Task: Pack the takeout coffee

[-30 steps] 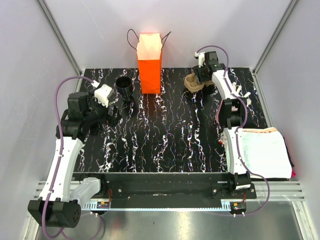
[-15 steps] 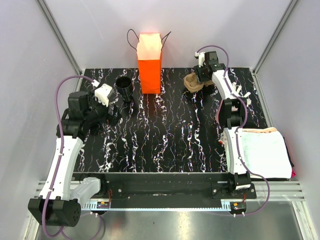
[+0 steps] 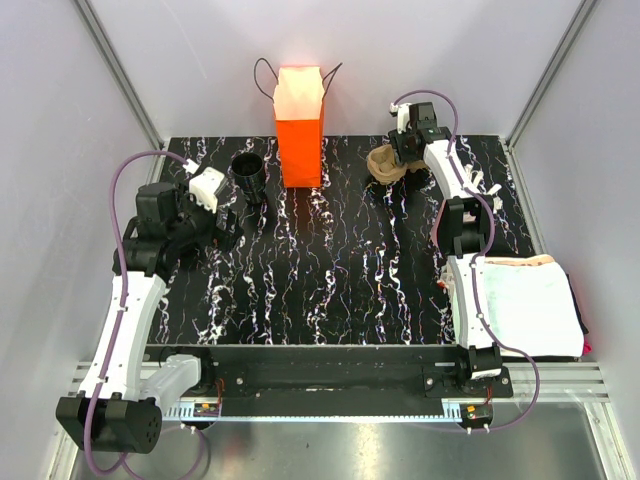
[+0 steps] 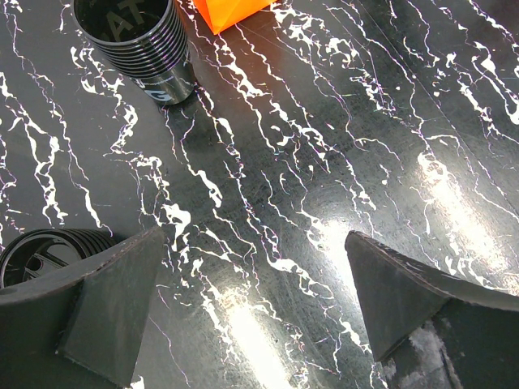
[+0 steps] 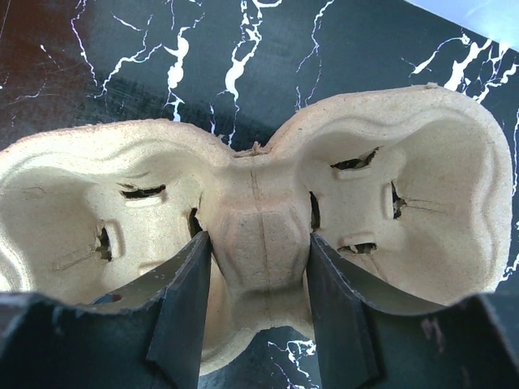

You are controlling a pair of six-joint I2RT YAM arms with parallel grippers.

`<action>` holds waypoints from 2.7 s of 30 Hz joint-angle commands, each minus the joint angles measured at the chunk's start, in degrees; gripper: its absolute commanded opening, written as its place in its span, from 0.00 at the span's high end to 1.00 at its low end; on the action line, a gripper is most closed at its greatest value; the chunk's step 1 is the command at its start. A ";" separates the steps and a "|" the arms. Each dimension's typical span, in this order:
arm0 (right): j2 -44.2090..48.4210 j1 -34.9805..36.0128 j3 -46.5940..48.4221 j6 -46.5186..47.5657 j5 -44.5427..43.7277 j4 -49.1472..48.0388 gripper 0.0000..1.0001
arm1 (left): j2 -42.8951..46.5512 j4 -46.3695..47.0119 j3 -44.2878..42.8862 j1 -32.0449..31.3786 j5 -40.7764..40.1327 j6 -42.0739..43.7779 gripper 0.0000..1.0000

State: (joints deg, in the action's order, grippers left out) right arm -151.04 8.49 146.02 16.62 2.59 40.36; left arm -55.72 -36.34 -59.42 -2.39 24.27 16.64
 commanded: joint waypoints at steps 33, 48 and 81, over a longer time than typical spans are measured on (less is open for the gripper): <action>5.32 -0.23 0.15 -0.80 -0.13 -5.29 0.36 | 0.26 2.50 0.44 0.11 1.57 -0.30 0.01; 3.56 -0.76 0.24 -0.36 1.19 -4.32 0.36 | 0.35 2.50 0.62 0.46 1.65 -0.21 0.01; 2.16 -1.02 -1.00 -0.71 3.83 -3.71 0.38 | 0.18 2.50 0.71 0.55 1.66 -0.30 0.01</action>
State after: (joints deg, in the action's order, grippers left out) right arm -148.86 7.75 144.70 16.08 5.65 37.15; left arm -55.70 -36.32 -58.74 -2.15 24.29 16.53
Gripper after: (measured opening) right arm 0.619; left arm 0.987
